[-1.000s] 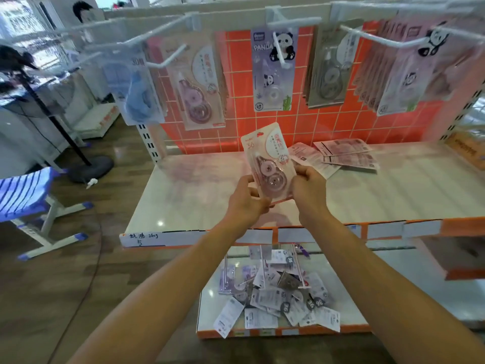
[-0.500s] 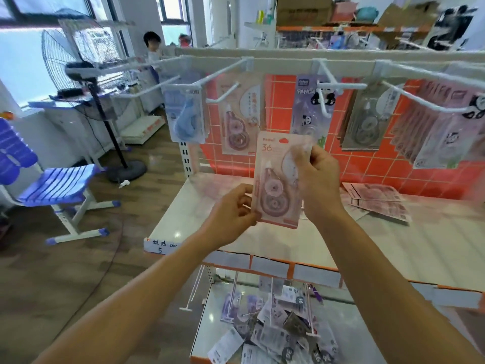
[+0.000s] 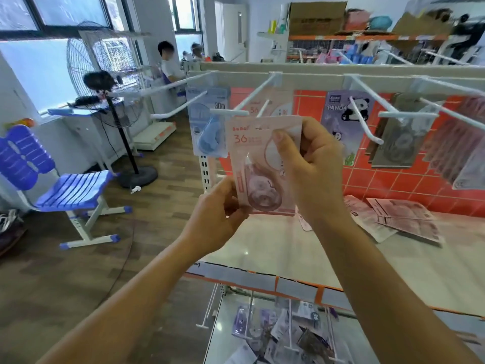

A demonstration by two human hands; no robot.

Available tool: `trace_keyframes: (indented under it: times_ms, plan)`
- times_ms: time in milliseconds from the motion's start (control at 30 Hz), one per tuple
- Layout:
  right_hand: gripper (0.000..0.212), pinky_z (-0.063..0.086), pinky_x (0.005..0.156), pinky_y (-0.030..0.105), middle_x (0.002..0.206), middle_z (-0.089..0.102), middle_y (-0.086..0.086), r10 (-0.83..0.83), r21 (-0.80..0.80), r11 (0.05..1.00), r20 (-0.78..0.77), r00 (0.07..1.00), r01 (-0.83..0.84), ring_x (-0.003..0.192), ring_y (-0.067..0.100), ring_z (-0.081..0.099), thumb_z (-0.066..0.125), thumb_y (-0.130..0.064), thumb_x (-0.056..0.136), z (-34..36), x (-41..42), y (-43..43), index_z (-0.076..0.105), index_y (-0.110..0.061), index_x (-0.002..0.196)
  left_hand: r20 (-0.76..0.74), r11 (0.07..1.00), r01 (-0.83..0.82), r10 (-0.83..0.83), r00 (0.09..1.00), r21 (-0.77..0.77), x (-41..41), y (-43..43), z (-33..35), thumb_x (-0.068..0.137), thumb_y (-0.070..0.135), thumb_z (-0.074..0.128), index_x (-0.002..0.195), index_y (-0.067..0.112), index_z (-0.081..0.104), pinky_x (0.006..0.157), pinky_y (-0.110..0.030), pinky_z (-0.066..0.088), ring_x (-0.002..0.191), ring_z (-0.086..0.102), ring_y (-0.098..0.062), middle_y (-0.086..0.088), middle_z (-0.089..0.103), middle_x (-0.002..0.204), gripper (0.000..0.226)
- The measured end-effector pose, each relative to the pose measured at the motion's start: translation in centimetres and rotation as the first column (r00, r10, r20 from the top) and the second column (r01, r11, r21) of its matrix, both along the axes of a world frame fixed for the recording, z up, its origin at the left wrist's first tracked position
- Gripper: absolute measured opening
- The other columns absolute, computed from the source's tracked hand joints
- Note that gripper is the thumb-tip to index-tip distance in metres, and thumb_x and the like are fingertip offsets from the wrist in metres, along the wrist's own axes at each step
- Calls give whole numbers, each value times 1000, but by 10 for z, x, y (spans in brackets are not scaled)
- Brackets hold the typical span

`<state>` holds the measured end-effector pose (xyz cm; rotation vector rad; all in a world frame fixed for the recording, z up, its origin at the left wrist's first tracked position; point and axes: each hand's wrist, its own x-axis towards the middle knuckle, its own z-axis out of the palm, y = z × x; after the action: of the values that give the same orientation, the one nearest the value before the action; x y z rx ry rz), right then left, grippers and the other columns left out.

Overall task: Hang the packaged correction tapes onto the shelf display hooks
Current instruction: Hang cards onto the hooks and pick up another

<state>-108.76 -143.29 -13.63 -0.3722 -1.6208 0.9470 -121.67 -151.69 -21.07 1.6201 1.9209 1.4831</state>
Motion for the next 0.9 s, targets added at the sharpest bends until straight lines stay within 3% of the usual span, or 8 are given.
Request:
trace_keyframes:
  times_ms: [133,233,333,467,567,767,900]
  plan:
    - [9,43,55,32,69,57,-5,-30,0,1000,18,999,30,63,10,50,56,-16,90,4,-16,-3,63,-12,86,48,999,40,-39,998,-21,-16,-3,1,83,1,69,100,28,54,78,-41,57,74,70,-17,0,72,80,35]
    - [9,50,56,43,72,60,1,-68,8,998,38,997,68,65,17,55,57,-17,91,2,-22,-4,62,-11,87,75,996,84,-83,994,-11,-25,-3,-2,83,-3,67,104,32,54,78,-48,56,74,69,-24,-2,72,85,43]
    - [16,51,59,51,79,64,11,-98,15,995,34,995,98,74,27,61,57,-20,90,-1,-24,-4,64,-6,90,73,993,117,-118,990,21,-29,1,-3,84,-5,66,105,34,54,76,-45,57,75,69,-25,-5,72,89,46]
    - [18,53,62,53,82,64,12,-111,19,994,33,993,110,80,31,63,56,-22,88,-1,-24,-3,63,-5,90,66,987,145,-149,987,66,-29,4,-3,83,-10,65,102,31,53,72,-29,58,77,70,-18,-6,70,94,47]
    - [13,55,65,54,85,66,10,-107,-1,994,32,994,107,84,30,65,56,-22,89,-3,-24,-3,63,-11,89,50,983,165,-169,984,79,-29,6,-5,82,-11,65,104,31,53,73,-36,59,78,69,-22,-10,68,95,48]
    - [8,56,63,44,80,65,0,-127,-19,992,61,990,128,76,22,62,57,-17,90,-4,-25,4,64,-12,90,23,976,207,-208,978,65,-35,13,-8,82,-9,65,105,30,53,73,-42,58,79,69,-21,-10,68,95,46]
    - [8,52,59,28,77,62,-7,-163,-43,985,104,981,168,71,12,59,58,-14,92,-7,-34,24,62,-15,85,8,987,159,-159,987,-26,-47,35,-17,79,18,68,112,38,51,75,-49,57,81,71,-21,3,71,95,42]
